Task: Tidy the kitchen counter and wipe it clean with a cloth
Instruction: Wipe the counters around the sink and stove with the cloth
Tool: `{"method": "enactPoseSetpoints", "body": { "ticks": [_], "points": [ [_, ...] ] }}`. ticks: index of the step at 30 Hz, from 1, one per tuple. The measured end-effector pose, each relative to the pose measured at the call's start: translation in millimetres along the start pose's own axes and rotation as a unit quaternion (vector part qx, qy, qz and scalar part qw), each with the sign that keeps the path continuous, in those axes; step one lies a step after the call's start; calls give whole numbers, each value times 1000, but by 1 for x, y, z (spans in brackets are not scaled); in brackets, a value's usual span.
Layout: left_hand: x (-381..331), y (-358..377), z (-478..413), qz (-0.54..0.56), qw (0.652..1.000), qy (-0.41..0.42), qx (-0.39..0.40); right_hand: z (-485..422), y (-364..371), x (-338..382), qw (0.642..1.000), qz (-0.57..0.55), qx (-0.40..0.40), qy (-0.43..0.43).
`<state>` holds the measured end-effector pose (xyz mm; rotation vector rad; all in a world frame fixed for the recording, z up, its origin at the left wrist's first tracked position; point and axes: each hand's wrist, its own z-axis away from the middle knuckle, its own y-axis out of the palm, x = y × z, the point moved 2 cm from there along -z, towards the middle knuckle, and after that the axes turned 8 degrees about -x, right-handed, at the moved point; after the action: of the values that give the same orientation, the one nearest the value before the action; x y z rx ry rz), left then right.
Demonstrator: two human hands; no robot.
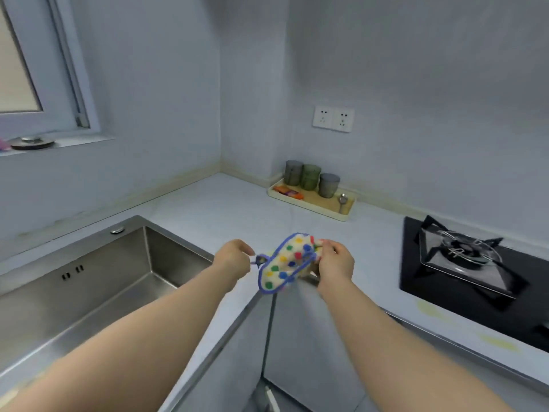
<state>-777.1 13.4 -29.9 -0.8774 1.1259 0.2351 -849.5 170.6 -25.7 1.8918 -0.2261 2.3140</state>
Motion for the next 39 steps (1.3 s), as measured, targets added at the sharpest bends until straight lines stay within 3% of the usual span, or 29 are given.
{"method": "enactPoseSetpoints", "body": {
  "ticks": [4,8,10,18,21,23,25,29,32,34,36,38,39],
  "points": [
    [-50,60,27,105,986,29,127,-32,-48,26,997,20,69,-26],
    [-104,139,62,92,968,63,224,-74,-106,47,986,51,158,-24],
    [-116,164,70,78,964,74,244,-94,-130,52,986,40,158,-31],
    [-139,222,74,161,979,-27,120,-158,-214,56,998,-12,22,-65],
    [-150,230,75,-19,992,98,82,-162,-225,67,990,33,80,-110],
    [-164,241,83,-90,964,213,131,-161,-225,74,973,95,153,-145],
    [-176,251,92,-98,940,270,183,-159,-225,80,955,139,203,-166],
    [-188,262,87,-104,927,314,179,-167,-242,90,962,136,152,-183],
    [-192,263,84,-169,918,332,138,-179,-253,84,934,250,80,-244],
    [-194,266,80,-192,920,316,133,-184,-253,76,910,315,53,-264],
    [-194,273,78,-159,946,239,149,-185,-249,72,907,330,21,-259],
    [-195,280,82,-43,972,99,209,-186,-242,70,918,311,-11,-247],
    [-196,283,87,34,964,12,262,-187,-238,69,932,284,-16,-225]
  ]
}}
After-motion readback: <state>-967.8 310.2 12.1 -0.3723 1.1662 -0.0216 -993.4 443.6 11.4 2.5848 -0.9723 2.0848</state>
